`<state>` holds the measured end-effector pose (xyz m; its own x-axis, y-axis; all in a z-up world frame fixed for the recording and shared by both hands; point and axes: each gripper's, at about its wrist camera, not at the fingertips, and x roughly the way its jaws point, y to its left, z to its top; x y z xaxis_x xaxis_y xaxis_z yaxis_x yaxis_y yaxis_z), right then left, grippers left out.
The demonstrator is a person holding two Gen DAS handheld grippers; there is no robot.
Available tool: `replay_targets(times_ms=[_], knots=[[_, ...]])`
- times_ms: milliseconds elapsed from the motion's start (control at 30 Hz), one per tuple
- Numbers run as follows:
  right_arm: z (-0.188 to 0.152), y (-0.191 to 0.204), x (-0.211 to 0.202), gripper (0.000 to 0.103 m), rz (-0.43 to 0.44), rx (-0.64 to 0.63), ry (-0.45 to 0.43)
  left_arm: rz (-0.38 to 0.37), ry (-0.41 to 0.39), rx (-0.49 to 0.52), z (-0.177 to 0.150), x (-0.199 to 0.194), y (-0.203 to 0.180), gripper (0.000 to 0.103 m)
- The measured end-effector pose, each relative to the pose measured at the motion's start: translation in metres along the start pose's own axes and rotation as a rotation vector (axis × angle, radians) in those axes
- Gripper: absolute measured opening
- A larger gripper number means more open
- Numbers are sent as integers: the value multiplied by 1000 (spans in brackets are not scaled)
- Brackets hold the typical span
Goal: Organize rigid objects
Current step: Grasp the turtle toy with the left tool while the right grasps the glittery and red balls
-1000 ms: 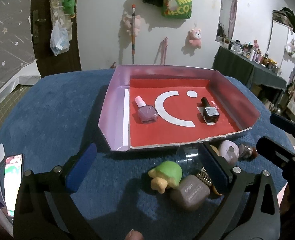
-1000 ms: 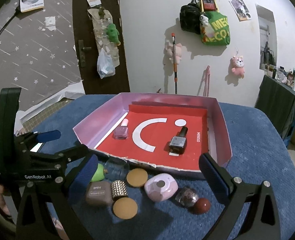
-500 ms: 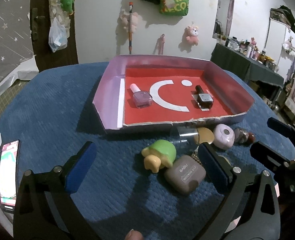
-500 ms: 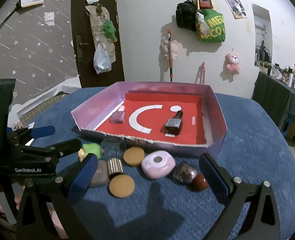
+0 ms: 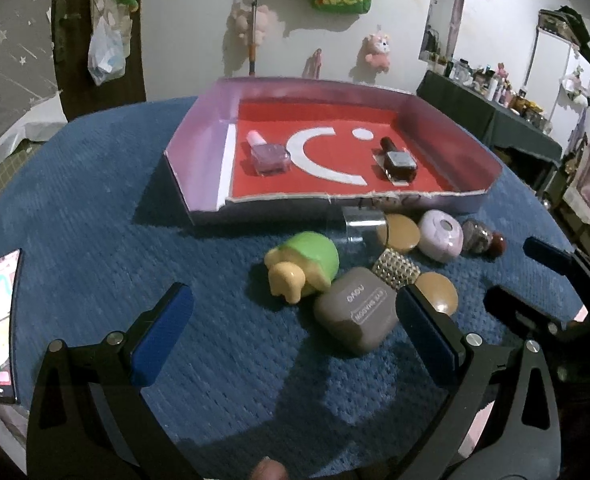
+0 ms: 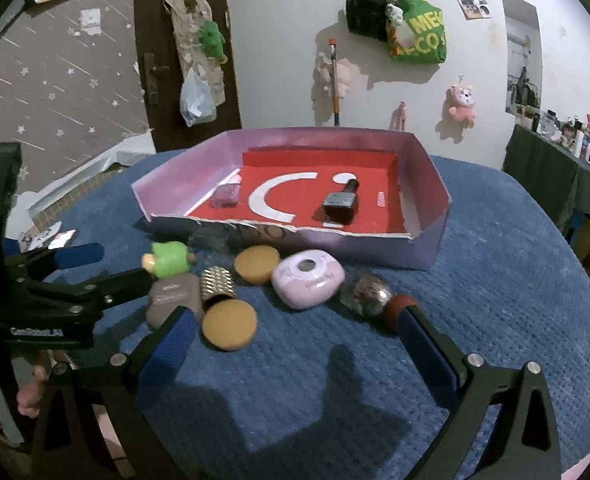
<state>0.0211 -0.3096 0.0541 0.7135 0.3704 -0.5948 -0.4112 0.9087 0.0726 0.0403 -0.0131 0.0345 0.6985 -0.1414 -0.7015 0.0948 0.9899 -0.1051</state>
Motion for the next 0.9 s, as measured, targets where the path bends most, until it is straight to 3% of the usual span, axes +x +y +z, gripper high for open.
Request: replay_targets(times_ms=[433, 567, 900], knots=[[2, -58, 22, 102, -121, 106, 61, 19, 34, -39, 4, 16, 11, 103], [2, -69, 35, 93, -108, 132, 105, 50, 44, -46, 10, 26, 21, 93], [9, -65, 50, 79, -94, 116, 156, 2, 50, 3, 22, 42, 16, 87]])
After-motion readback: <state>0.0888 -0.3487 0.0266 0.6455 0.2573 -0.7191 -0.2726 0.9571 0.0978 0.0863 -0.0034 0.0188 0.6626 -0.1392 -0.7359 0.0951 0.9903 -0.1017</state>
